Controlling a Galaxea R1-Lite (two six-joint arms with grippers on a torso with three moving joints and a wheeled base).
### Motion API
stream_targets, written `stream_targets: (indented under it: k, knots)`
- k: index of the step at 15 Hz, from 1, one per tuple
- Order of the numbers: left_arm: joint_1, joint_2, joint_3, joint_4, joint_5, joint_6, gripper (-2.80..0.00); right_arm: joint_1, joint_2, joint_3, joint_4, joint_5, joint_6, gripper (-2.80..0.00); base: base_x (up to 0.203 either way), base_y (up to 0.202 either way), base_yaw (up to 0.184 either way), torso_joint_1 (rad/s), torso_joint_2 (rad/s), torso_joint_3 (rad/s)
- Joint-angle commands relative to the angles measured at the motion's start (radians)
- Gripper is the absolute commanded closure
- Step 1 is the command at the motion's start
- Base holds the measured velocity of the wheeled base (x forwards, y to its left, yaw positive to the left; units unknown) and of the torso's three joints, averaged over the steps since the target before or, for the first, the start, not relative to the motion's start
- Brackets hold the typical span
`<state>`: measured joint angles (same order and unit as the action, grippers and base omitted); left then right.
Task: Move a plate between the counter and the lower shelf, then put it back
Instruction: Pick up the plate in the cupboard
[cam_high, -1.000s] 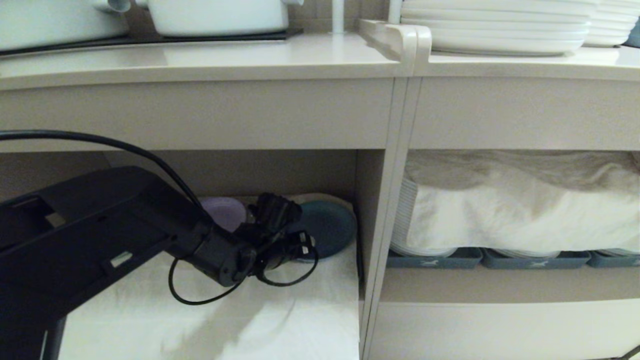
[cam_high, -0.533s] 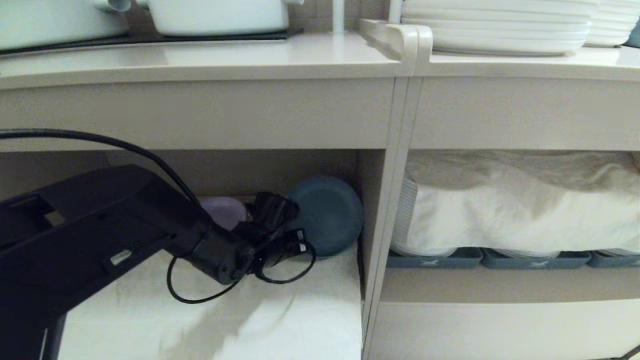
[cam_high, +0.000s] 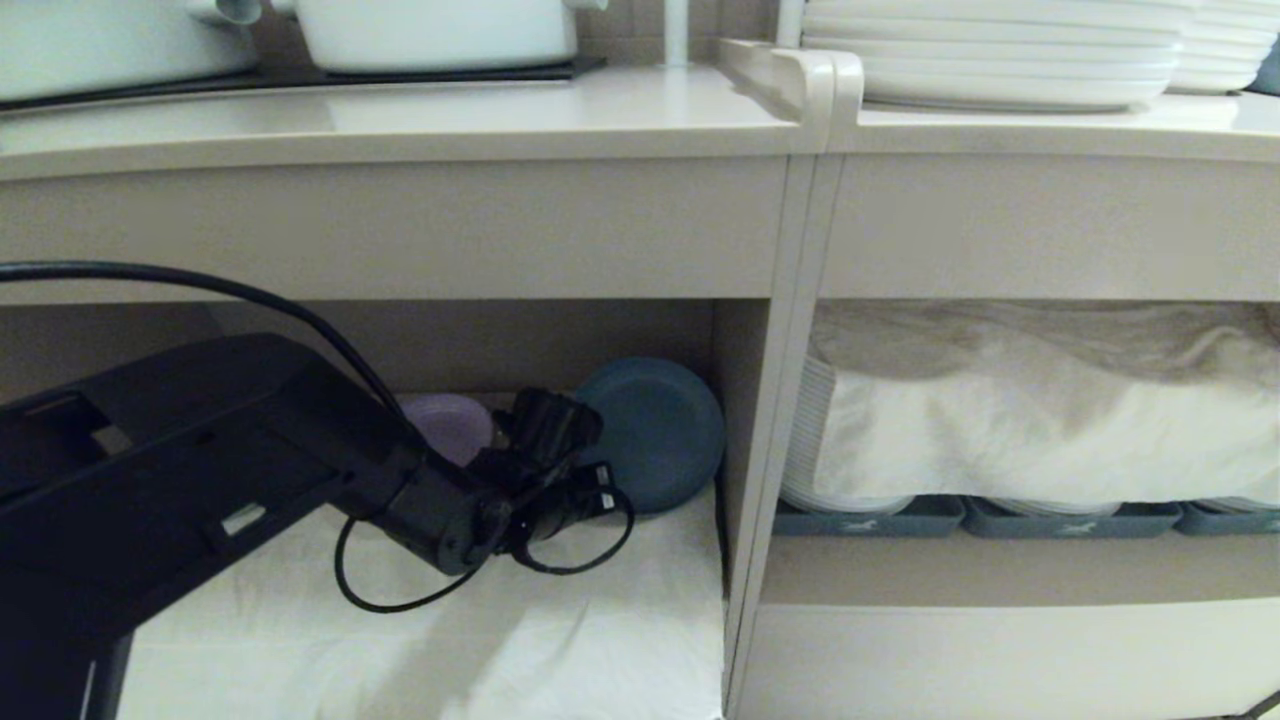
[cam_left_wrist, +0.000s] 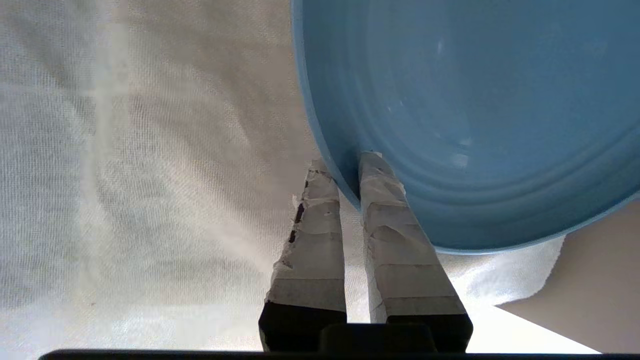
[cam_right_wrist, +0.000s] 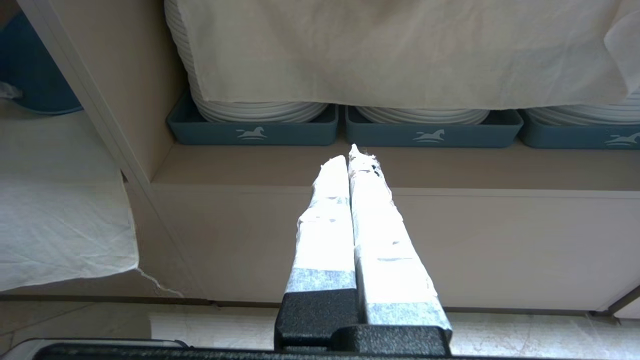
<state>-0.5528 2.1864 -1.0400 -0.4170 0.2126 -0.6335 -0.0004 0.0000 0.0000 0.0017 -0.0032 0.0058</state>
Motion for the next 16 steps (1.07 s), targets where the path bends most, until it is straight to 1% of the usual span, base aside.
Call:
stream_targets:
  k: [1, 3, 5, 8, 11, 13, 16]
  knots:
    - [0.002, -0.004, 0.005, 0.004, 0.004, -0.006, 0.00, 0.000, 0.000, 0.000, 0.000, 0.000, 0.000, 0.00, 0.000, 0.000, 0.000, 0.000, 0.00, 0.000]
    - [0.005, -0.012, 0.007, 0.006, 0.015, -0.019, 0.00, 0.000, 0.000, 0.000, 0.000, 0.000, 0.000, 0.00, 0.000, 0.000, 0.000, 0.000, 0.00, 0.000]
    - [0.007, -0.023, 0.008, 0.010, 0.021, -0.058, 0.00, 0.000, 0.000, 0.000, 0.000, 0.000, 0.000, 0.00, 0.000, 0.000, 0.000, 0.000, 0.00, 0.000]
    - [0.017, -0.038, 0.018, 0.038, 0.021, -0.081, 0.00, 0.000, 0.000, 0.000, 0.000, 0.000, 0.000, 0.00, 0.000, 0.000, 0.000, 0.000, 0.00, 0.000]
    - [0.027, -0.053, 0.020, 0.057, 0.022, -0.126, 0.00, 0.000, 0.001, 0.000, 0.000, 0.000, 0.000, 0.00, 0.000, 0.000, 0.000, 0.000, 0.00, 0.000]
    - [0.028, -0.062, 0.032, 0.079, 0.024, -0.142, 0.00, 0.000, 0.000, 0.000, 0.000, 0.000, 0.000, 0.00, 0.000, 0.000, 0.000, 0.000, 0.00, 0.000]
    - [0.028, -0.077, 0.066, 0.083, 0.025, -0.159, 0.00, 0.000, 0.000, 0.000, 0.000, 0.000, 0.000, 0.00, 0.000, 0.000, 0.000, 0.000, 0.00, 0.000]
